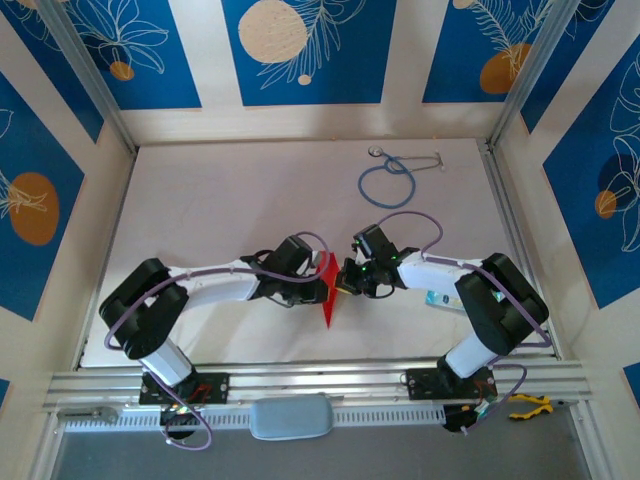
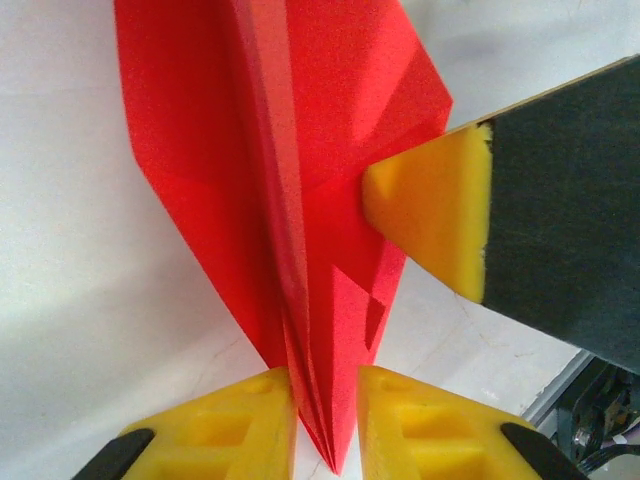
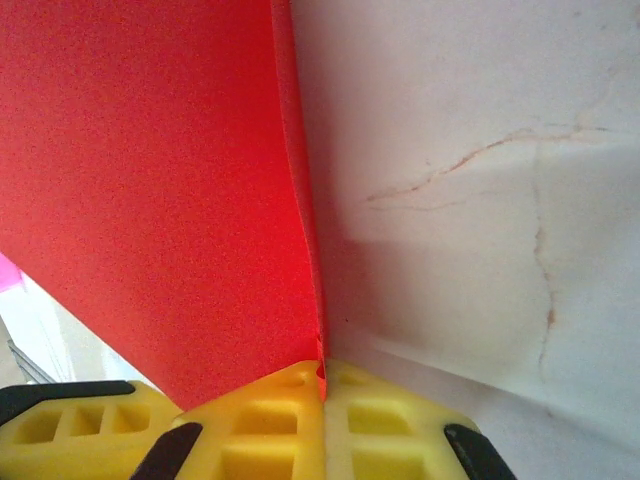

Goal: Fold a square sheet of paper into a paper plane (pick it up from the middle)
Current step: Move a paper plane to the center of the table.

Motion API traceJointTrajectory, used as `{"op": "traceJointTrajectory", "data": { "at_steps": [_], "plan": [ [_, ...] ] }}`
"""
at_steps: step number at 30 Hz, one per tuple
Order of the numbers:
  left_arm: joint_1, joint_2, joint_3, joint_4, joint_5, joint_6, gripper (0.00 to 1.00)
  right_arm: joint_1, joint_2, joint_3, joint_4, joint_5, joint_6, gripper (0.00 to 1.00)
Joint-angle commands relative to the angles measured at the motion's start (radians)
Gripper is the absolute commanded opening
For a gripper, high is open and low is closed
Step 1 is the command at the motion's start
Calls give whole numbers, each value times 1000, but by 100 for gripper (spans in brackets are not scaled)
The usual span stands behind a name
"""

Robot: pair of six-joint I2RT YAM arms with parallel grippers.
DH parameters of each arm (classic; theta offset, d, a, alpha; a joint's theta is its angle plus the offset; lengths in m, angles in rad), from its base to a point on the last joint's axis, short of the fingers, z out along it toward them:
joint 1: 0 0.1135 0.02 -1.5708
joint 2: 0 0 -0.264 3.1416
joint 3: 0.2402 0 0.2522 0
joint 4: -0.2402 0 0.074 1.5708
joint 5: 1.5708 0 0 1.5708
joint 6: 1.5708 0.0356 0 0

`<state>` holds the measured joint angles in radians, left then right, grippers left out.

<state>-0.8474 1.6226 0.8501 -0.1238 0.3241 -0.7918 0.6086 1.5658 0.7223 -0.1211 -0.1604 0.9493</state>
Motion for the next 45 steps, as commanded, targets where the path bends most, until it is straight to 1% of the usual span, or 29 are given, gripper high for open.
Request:
{"op": "traceJointTrajectory", "data": {
  "at_steps": [1, 5, 9, 21, 28, 32, 45],
  "plan": [
    [-21, -7, 52, -41, -28, 10, 24, 4, 18, 22, -20, -18, 15, 2],
    [-22, 12, 59, -28, -19, 11, 28, 2, 19, 22, -15, -20, 17, 2],
    [-24, 24, 72, -48, -33, 21, 31, 3, 20, 20, -14, -22, 17, 2],
    [-25, 68, 90, -74, -43, 39, 33, -1, 17, 8, 12, -40, 24, 2],
    [-26, 50, 77, -77, -74, 39, 34, -3, 16, 7, 14, -41, 24, 2],
    [-26, 37, 69, -89, -106, 40, 37, -3, 16, 3, 16, -40, 25, 2],
    [-25, 47, 60, -78, -122, 28, 38, -6, 22, 3, 27, -50, 25, 2]
  ]
}}
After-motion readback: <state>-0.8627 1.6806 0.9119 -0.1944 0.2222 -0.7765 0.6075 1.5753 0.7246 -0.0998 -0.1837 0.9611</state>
